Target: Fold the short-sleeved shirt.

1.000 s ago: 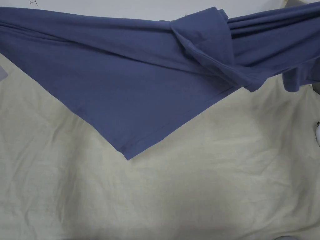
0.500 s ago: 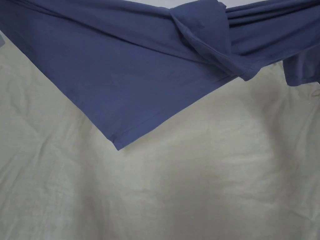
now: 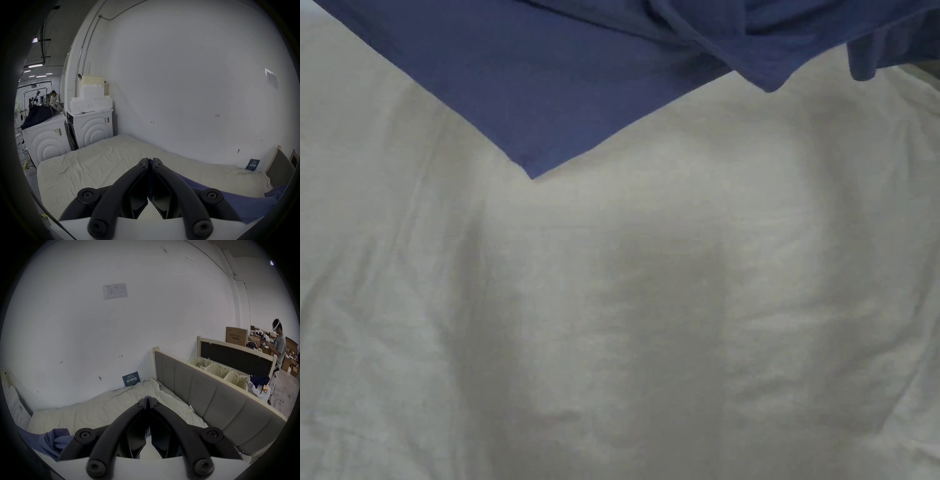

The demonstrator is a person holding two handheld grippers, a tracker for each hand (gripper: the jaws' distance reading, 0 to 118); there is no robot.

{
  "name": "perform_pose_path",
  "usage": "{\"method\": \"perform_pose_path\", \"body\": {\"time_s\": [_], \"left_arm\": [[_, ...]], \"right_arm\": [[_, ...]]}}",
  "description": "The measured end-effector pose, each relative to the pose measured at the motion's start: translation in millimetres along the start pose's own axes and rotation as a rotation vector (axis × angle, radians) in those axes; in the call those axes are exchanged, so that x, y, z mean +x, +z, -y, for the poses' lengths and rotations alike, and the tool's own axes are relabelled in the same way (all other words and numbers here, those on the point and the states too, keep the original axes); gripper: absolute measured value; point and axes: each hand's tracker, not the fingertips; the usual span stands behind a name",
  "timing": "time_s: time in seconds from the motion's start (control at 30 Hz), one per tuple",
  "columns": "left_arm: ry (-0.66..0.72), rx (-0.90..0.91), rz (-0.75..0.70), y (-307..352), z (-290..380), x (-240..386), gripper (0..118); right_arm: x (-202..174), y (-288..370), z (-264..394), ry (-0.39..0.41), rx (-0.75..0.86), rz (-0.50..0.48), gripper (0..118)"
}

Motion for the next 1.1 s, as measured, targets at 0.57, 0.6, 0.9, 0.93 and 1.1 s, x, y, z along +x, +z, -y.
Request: {"method": "perform_pose_path", "body": {"time_s": [0.57,0.6,0.9,0.93,1.1], "left_arm": [[-0.122,-0.422,-0.011,-4.3,243.8,-47.4,0],[-0.118,-0.432,-0.013,1.6,252.3,-58.9,0],[-0.069,-0.486,0.018,74.2,280.9,-137.3,0],[-0.064,-0.488,0.021,85.0,281.0,-144.0,0],[0.014,-0.498,0.030,125.6,288.6,-185.5,0]], "right_arm": [[79.9,-40.5,225.9,0.067,-0.399,0.071,1],[90.3,-36.2,235.9,0.068,-0.415,0.084,1],[167.0,23.9,287.0,-0.038,-0.483,0.060,1],[174.0,32.9,290.4,-0.047,-0.484,0.051,1],[203.4,77.7,306.1,-0.072,-0.490,0.008,1]]}}
